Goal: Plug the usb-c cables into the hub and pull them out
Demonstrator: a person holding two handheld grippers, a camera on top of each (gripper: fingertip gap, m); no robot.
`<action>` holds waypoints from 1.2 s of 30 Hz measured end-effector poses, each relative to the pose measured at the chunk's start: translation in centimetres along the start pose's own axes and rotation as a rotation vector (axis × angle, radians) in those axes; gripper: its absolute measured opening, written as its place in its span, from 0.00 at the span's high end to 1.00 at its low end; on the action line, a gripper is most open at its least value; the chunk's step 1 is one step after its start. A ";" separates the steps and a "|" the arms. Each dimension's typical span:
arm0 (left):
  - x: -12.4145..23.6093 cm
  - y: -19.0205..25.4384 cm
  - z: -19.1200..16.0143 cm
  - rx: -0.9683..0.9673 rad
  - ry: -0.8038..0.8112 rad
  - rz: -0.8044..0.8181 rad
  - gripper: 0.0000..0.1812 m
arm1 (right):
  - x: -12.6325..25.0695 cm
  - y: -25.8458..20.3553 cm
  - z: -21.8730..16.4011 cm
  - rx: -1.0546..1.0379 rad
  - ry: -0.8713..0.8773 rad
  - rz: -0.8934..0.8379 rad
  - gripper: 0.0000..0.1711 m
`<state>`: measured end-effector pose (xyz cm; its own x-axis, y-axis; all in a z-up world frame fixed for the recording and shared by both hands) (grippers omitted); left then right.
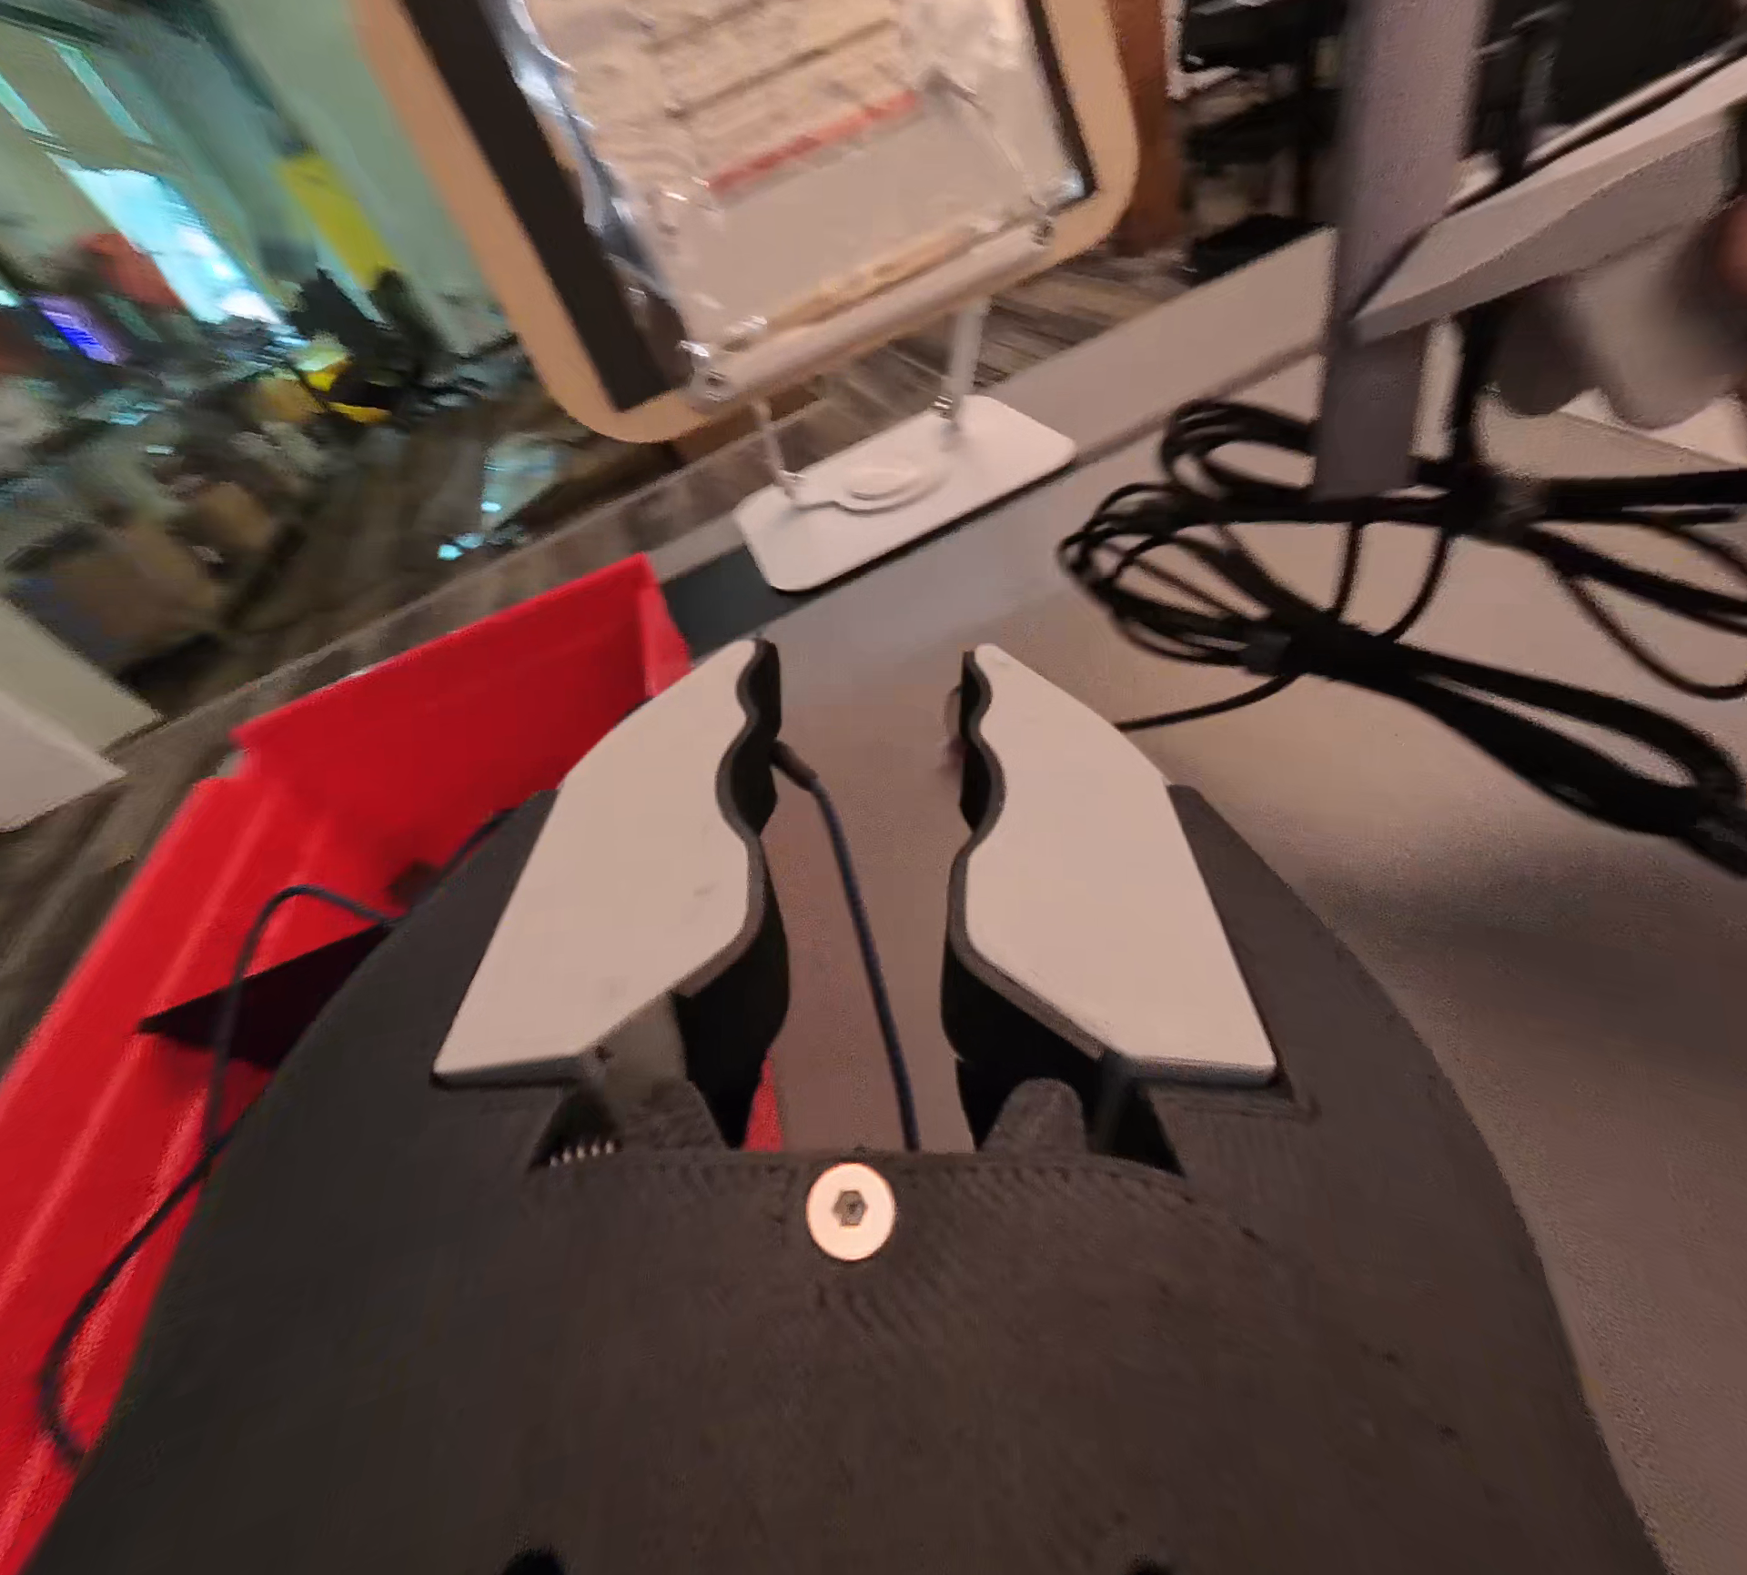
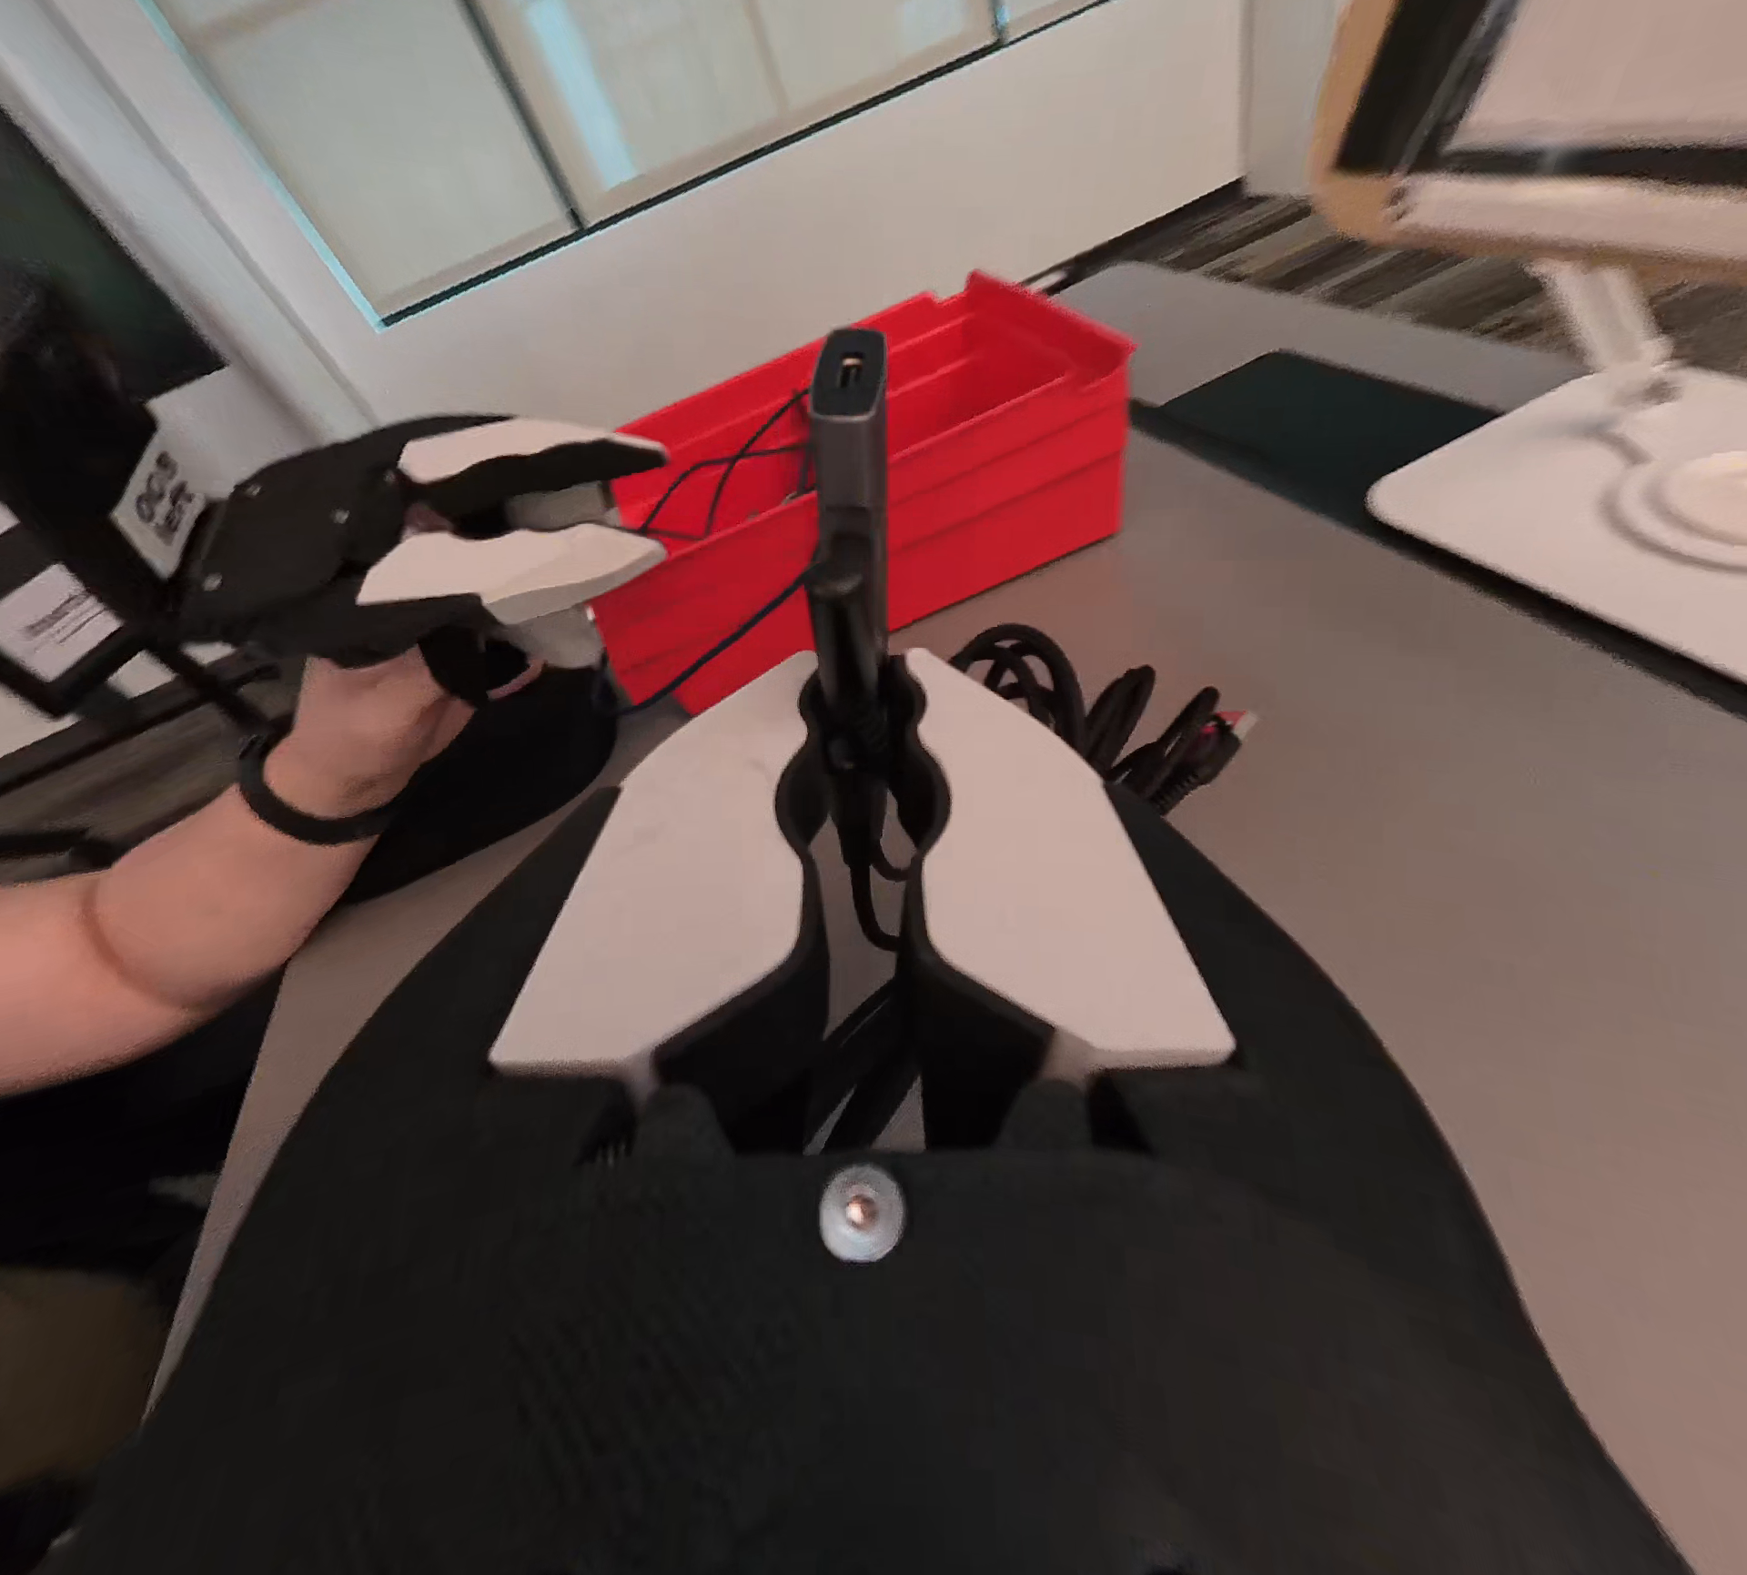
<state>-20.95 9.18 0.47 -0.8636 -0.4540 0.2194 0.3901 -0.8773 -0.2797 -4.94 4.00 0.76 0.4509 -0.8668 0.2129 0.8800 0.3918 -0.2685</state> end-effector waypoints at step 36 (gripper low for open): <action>-2.3 0.9 -3.4 0.009 -0.184 0.023 0.68 | 23.9 17.3 8.3 0.860 -0.440 -0.208 0.93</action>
<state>-19.67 9.94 -3.45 -0.7815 -0.4943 0.3807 0.4127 -0.8671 -0.2788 22.28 -7.38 9.01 0.1367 -0.8204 0.5551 0.6783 0.4859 0.5511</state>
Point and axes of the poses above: each gripper's, where its closed fingertips meet, x back along the fingers, z out of its top, y = z × x across the jaws, the point moved 3 cm from there along x, back along the fingers, and after that the axes turned 12 degrees about -z, right-handed, at the moved point
